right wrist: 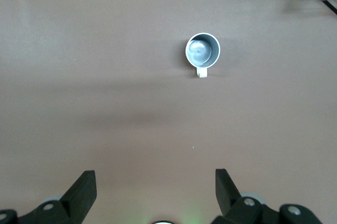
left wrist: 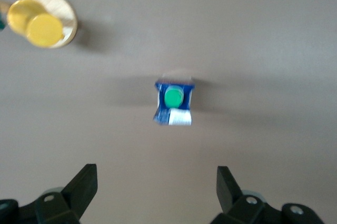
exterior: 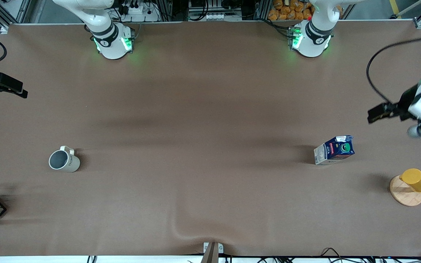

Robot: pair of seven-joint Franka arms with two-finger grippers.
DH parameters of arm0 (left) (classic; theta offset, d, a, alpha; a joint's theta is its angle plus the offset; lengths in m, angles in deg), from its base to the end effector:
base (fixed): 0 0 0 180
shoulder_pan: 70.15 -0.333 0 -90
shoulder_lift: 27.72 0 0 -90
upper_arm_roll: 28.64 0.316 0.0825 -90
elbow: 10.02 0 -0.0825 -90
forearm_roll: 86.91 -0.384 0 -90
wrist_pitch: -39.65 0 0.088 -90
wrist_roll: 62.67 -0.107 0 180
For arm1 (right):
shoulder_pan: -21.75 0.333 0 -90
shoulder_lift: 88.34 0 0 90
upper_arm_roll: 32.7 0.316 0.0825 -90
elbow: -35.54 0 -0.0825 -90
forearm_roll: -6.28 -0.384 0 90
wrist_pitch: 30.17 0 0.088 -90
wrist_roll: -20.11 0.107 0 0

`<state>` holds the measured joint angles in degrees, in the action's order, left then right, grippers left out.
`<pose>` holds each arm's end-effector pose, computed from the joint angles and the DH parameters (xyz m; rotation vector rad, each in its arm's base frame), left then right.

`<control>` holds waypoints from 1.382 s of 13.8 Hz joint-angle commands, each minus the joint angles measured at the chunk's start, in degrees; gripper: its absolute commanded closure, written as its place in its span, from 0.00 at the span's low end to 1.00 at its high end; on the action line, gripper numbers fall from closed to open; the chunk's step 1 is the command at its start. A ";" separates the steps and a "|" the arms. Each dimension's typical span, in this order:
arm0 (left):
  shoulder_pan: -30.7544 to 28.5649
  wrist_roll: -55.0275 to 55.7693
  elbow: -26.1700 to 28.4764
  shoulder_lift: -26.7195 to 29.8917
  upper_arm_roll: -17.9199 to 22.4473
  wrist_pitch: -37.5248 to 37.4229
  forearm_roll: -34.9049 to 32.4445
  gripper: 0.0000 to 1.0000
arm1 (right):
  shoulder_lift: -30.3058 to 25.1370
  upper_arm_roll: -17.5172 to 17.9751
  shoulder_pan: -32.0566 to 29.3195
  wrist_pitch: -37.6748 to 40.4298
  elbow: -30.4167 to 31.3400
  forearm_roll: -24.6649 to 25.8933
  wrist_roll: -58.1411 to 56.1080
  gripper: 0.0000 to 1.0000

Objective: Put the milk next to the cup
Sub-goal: 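Reach the left gripper down to the blue milk carton, then grasp the milk carton with the left gripper while the right gripper grasps the mug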

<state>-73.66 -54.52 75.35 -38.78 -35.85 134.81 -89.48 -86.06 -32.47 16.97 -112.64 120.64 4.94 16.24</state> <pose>0.6171 -0.0286 0.5582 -3.1167 -0.1173 0.0287 0.5518 -0.0412 0.6313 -3.1091 0.0152 0.1303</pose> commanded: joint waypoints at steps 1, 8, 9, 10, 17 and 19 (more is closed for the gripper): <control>-0.10 -1.03 -0.91 -4.31 0.01 4.58 0.02 0.00 | 0.44 0.55 -0.05 0.47 -1.26 0.81 0.62 0.00; 0.25 -0.06 2.67 -10.31 -0.43 10.64 0.20 0.00 | 8.26 0.82 2.40 -2.94 -1.43 -0.07 0.53 0.00; 0.25 -0.15 4.26 -10.13 -0.52 11.53 0.11 0.00 | 9.57 0.73 3.28 -4.00 -1.43 0.28 0.62 0.00; 0.60 -0.15 5.14 -10.13 -0.52 11.63 0.11 0.00 | 10.80 0.73 3.46 -4.10 -1.43 0.37 0.36 0.00; 0.60 -0.33 10.33 -10.13 -0.52 14.09 -2.33 0.00 | 22.32 0.38 0.57 -8.82 0.23 0.37 -0.35 0.00; 1.48 -0.24 10.95 -10.13 -0.61 14.26 -4.72 0.00 | 24.86 0.47 -3.71 -12.00 2.07 0.03 -4.27 0.00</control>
<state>-72.92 -54.52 84.69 -50.02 -36.36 148.02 -92.12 -62.95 -32.67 17.21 -122.90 121.57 4.96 15.41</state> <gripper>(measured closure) 0.000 0.000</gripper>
